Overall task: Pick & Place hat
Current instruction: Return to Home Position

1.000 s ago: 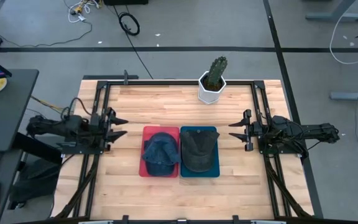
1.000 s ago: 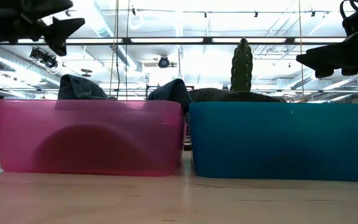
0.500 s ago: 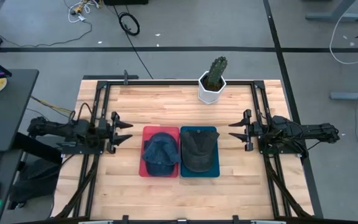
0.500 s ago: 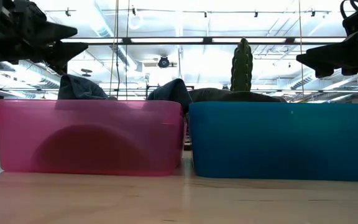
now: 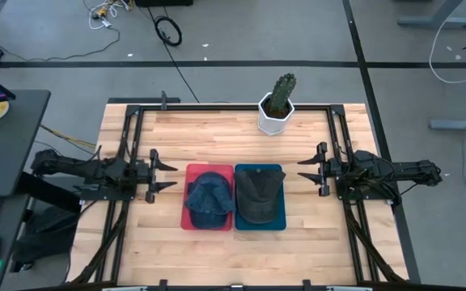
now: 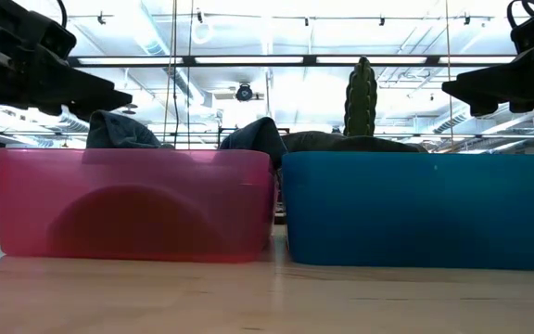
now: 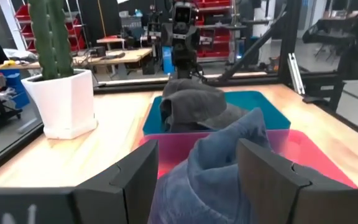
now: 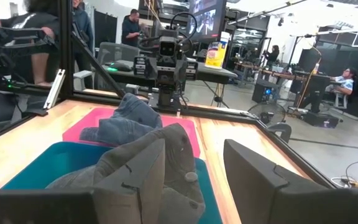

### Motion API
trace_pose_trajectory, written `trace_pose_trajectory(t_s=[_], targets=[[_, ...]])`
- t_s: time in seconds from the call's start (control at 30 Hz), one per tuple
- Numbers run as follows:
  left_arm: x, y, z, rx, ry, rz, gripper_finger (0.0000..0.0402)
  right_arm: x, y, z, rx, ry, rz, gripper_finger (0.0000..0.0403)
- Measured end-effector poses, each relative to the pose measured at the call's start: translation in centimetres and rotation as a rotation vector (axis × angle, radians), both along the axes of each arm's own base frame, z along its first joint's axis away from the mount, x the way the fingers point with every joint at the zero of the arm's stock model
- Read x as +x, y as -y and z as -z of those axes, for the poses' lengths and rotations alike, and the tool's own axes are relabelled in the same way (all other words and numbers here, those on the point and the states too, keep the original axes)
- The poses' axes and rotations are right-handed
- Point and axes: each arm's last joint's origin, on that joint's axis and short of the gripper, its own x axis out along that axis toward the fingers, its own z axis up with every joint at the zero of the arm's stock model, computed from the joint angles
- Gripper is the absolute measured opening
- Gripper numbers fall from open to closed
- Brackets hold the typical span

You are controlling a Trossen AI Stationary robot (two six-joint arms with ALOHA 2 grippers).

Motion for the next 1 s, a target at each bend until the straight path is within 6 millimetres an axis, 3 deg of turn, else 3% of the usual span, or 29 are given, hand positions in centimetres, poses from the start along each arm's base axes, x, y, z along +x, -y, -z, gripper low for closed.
trace_pose_trajectory(t_s=[1.0], targets=[[0.10,0.02,0.07,-0.085,-0.003,-0.005,0.0220,0.00,0.00,0.00,0.000,0.000,0.000,0.0168]])
